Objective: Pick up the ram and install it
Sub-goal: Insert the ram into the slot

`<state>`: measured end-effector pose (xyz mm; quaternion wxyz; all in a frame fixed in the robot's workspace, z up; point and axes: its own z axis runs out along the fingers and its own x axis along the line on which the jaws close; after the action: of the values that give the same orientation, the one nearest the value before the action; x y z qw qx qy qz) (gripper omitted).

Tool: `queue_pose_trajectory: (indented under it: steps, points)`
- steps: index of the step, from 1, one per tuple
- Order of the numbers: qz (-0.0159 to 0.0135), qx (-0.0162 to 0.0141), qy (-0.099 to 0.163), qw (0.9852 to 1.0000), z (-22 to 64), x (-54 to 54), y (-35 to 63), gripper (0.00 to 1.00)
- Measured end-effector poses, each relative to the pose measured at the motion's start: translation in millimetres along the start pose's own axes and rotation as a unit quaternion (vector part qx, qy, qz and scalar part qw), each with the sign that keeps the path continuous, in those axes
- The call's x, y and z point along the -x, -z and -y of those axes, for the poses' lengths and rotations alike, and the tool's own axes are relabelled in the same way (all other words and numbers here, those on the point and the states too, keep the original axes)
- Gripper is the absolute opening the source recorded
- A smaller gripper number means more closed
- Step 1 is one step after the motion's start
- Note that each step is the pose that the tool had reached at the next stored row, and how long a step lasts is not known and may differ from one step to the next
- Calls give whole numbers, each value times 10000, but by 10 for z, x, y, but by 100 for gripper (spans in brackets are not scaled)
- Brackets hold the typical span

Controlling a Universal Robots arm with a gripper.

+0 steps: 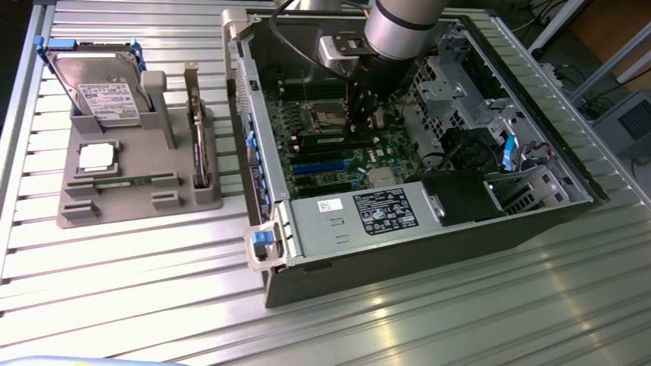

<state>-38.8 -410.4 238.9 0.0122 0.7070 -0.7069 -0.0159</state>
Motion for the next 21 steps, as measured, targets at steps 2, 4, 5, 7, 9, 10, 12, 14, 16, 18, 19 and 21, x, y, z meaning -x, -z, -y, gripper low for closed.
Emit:
queue_pose_trajectory:
  steps: [2, 4, 5, 7, 9, 10, 12, 14, 16, 18, 19, 21]
  points:
    - [-1, 0, -7, 10000, 1, 0, -10, 12]
    - [-1, 1, -8, 10000, 3, 0, -10, 12]
    - [0, 0, -8, 10000, 5, 0, -11, 12]
    - [2, 0, -28, 10000, 6, 0, -16, 12]
    - [2, 0, -53, 10000, 7, 0, -47, 12]
    - [2, 0, -54, 10000, 7, -1, -61, 12]
    - [1, 1, -52, 10000, 7, -2, -65, 12]
    - [1, 0, -52, 10000, 8, -2, -66, 13]
    - [2, 0, -52, 10000, 8, -2, -66, 19]
    - [0, 0, -52, 10000, 7, -2, -43, 19]
    - [0, 0, -52, 10000, 6, -1, -20, 19]
    - [-3, 0, -52, 10000, 3, 7, 49, 19]
